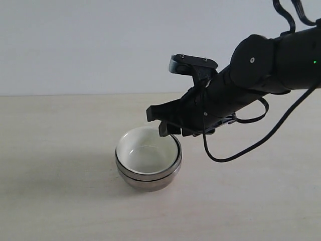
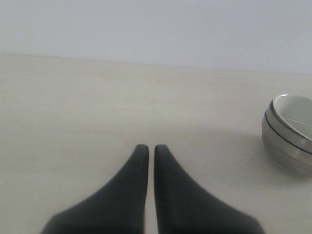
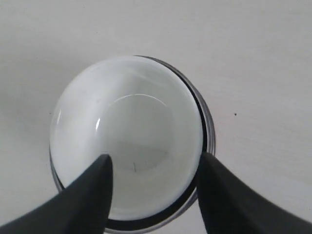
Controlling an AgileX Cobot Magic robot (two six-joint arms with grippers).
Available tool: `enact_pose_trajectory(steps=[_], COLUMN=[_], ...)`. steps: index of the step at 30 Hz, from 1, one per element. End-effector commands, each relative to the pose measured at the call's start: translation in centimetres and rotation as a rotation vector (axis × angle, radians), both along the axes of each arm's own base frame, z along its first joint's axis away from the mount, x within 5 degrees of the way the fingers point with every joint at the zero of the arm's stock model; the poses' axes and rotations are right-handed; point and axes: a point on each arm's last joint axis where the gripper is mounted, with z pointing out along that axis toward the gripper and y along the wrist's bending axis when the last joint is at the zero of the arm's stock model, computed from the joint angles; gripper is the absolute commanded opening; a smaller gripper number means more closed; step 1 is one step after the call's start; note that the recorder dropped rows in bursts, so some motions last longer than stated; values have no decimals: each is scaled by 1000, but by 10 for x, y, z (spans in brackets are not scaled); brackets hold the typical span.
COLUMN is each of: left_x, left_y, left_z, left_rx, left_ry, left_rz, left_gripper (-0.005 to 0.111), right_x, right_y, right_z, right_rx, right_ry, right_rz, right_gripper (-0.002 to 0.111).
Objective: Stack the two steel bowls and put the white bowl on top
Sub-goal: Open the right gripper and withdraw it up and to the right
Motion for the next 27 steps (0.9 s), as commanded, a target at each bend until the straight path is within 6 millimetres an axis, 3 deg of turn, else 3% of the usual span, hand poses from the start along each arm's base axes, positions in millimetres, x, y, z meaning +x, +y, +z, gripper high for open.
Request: enact_pose_trajectory(steps=[1,4,7,12,13,18,27], left_x=[0,0,0,0,0,0,0], left_y=[0,0,0,0,0,0,0], left_z=[-1,-1,-1,-1,-1,-1,-1], left_rx=[1,1,1,1,1,1,1], left_ry=[-2,-2,-2,-2,-2,-2,-2], left_rz=[3,3,3,3,3,3,3], left_gripper=[4,4,4,4,4,4,4], right_x=[-3,-10,-18,-37,-45,-91,-184], right_y=[-6,-11,-18,-34,-40,-77,-140], right_z=[12,14,18,23,19,2,-10], right_rx=[7,13,28,37,36,44,174], right_ry=[-34,-45,-90,-172,-184,-254,-426], right_rz=[-4,-14,-31,-45,-57,-116,-182], right_gripper=[47,47,40,13,0,0,0])
